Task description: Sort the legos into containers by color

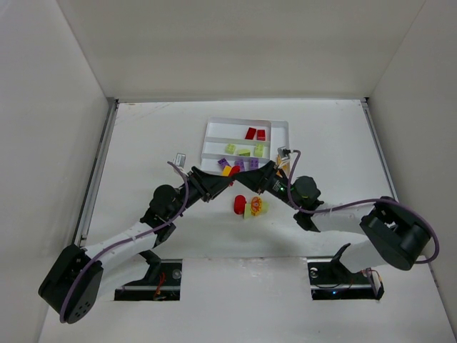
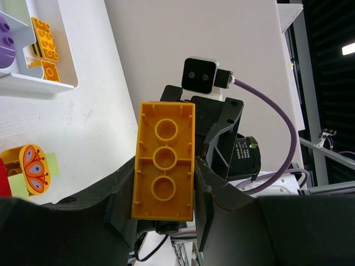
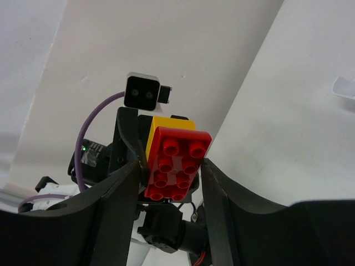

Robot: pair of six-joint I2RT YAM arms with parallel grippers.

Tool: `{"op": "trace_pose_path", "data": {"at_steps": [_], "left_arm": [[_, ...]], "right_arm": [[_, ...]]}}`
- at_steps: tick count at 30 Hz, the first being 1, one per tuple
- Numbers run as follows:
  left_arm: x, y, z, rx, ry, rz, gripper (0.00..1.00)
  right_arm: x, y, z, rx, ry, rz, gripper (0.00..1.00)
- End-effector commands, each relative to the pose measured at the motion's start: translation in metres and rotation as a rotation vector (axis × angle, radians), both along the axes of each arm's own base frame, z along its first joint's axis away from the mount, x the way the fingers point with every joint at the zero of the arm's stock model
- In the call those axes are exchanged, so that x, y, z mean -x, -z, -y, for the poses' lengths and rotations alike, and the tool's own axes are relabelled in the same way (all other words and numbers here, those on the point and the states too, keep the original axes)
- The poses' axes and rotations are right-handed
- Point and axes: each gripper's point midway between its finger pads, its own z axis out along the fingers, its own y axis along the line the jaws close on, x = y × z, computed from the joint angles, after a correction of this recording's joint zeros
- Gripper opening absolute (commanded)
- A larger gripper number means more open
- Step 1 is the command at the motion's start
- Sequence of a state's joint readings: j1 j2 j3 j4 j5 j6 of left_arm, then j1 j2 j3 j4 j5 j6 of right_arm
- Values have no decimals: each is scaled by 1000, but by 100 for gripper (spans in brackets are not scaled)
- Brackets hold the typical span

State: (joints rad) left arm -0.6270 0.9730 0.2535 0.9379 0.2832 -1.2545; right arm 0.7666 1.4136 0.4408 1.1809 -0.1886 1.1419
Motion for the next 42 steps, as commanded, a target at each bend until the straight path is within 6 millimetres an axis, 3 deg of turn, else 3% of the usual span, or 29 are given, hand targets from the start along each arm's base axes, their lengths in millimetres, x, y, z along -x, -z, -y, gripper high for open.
{"op": "trace_pose_path", "data": {"at_steps": [1,12,24,42], "left_arm": [[3,-38,1,74,10,110,18],[9,-39,0,80,21,117,18],[9,-34,-1,74,20,104,18],[10,-31,7,62,45,94,19]], "right_arm": [[0,-22,-1,-52,1,60,51],[-6,-22,-2,-101,2,56,52],[-16,-21,14,-117,37,47,64],[-18,-26,7,-117,7,60,43]]}}
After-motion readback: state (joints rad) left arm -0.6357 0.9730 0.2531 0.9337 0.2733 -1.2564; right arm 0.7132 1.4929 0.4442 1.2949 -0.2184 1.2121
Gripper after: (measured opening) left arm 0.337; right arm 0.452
